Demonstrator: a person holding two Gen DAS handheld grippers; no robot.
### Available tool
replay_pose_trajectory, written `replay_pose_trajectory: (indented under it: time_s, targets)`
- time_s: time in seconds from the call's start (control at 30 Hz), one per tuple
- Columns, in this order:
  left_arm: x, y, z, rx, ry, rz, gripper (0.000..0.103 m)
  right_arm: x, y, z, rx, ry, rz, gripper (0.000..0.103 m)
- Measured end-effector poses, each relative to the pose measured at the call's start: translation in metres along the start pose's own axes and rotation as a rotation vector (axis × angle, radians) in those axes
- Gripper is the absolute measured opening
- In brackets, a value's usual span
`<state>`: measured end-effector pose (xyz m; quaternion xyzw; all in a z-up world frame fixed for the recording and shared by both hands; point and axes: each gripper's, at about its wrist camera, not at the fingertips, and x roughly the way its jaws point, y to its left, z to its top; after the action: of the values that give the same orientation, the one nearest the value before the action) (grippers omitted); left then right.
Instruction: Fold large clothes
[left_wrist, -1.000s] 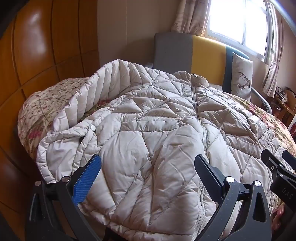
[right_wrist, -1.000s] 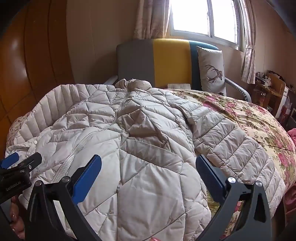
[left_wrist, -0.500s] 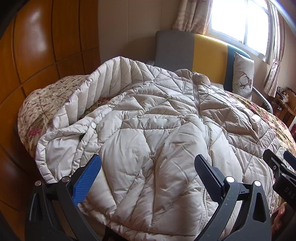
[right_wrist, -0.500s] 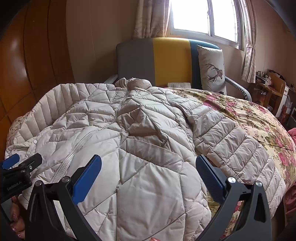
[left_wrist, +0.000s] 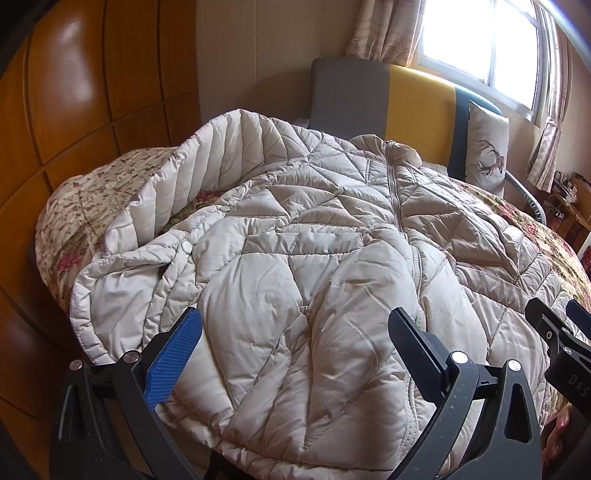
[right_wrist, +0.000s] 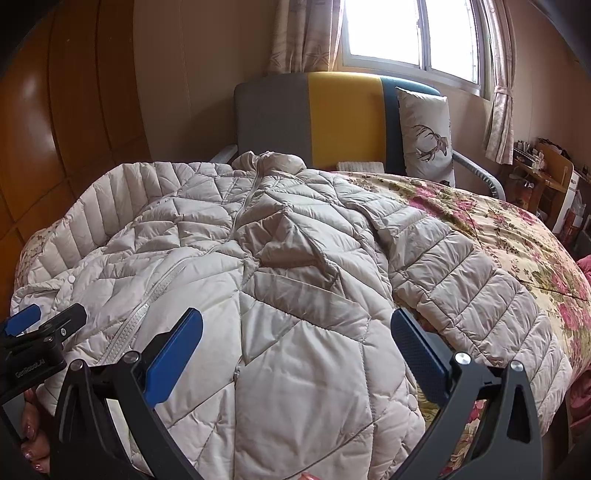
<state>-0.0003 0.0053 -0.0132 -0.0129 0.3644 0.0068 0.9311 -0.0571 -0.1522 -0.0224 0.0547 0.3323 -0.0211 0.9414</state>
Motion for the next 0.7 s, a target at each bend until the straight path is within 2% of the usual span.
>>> replay_pose_trajectory:
  time_s: [0.7]
  targets:
    - [-0.0014,0.0,0.0021,0.009,-0.005,0.011,0.1,-0.0001,-0.0011,-0.0002,0.006,0.005,0.02,0.101]
